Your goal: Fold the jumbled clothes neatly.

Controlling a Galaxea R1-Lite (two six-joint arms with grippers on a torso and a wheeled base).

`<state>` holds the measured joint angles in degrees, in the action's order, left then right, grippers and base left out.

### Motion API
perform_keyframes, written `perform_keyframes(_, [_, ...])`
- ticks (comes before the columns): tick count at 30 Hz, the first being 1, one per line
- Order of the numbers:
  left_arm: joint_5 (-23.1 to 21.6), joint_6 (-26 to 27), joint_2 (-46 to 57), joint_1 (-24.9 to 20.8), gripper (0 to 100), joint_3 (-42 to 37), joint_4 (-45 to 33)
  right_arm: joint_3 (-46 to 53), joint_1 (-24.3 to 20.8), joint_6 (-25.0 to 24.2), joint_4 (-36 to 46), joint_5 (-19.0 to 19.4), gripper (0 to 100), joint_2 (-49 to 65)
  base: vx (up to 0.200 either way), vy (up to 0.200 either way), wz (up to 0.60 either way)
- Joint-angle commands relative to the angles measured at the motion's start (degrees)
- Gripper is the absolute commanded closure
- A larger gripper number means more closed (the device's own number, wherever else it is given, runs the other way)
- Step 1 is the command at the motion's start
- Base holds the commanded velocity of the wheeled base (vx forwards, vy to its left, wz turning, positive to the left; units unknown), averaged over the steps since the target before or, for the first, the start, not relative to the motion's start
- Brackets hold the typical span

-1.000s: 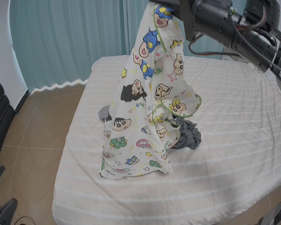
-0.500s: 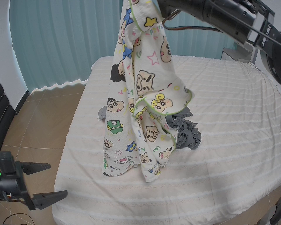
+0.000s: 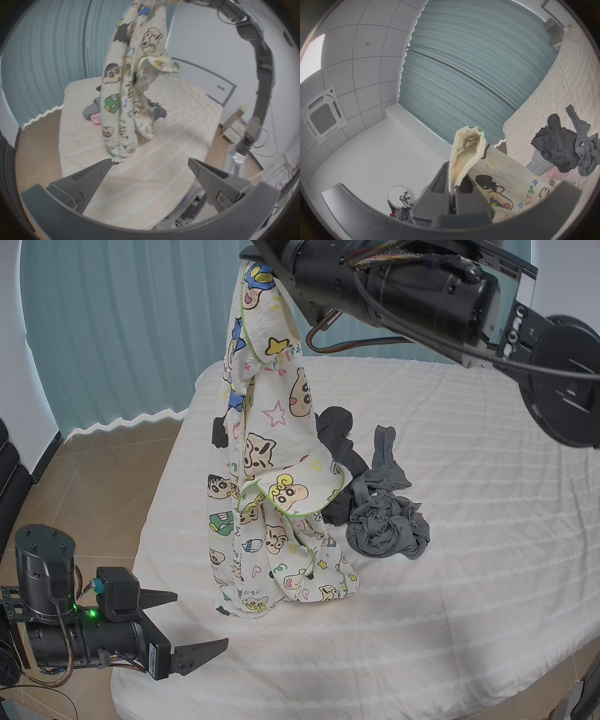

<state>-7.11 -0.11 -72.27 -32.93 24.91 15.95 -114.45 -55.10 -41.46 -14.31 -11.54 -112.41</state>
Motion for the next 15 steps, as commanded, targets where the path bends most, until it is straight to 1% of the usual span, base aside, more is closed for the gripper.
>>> perform_keyframes(1, [6.7, -0.3, -5.9, 0.1, 0, -3.5, 4.1, -0.1, -0.2, 0.0, 0.2, -0.2, 100, 3.2, 0.0, 0.0, 0.0])
perform_keyframes(3, [7.4, -0.6, -6.7, 0.1, 0, -3.5, 4.8, -0.1, -0.2, -0.1, 0.2, -0.2, 100, 3.7, 0.0, 0.0, 0.0])
perform_keyframes(9, [6.8, -1.5, -13.8, -0.6, 0, -4.0, 17.8, -0.1, -0.9, -0.3, 0.1, -0.4, 100, 4.5, 0.0, 0.0, 0.0])
perform_keyframes(11, [5.0, -3.6, -15.0, -1.6, 0, -3.8, 21.3, -0.1, -1.1, -0.3, 0.1, -0.6, 100, 4.8, 0.0, 0.0, 0.0])
perform_keyframes(14, [1.8, -8.3, -16.6, -2.1, 0, -3.3, 24.0, -0.1, -2.0, -0.3, 0.1, -0.7, 100, 5.4, 0.0, 0.0, 0.0])
perform_keyframes(15, [1.8, -8.3, -16.6, -2.1, 0, -3.3, 24.0, -0.1, -2.0, -0.3, 0.1, -0.7, 100, 5.4, 0.0, 0.0, 0.0])
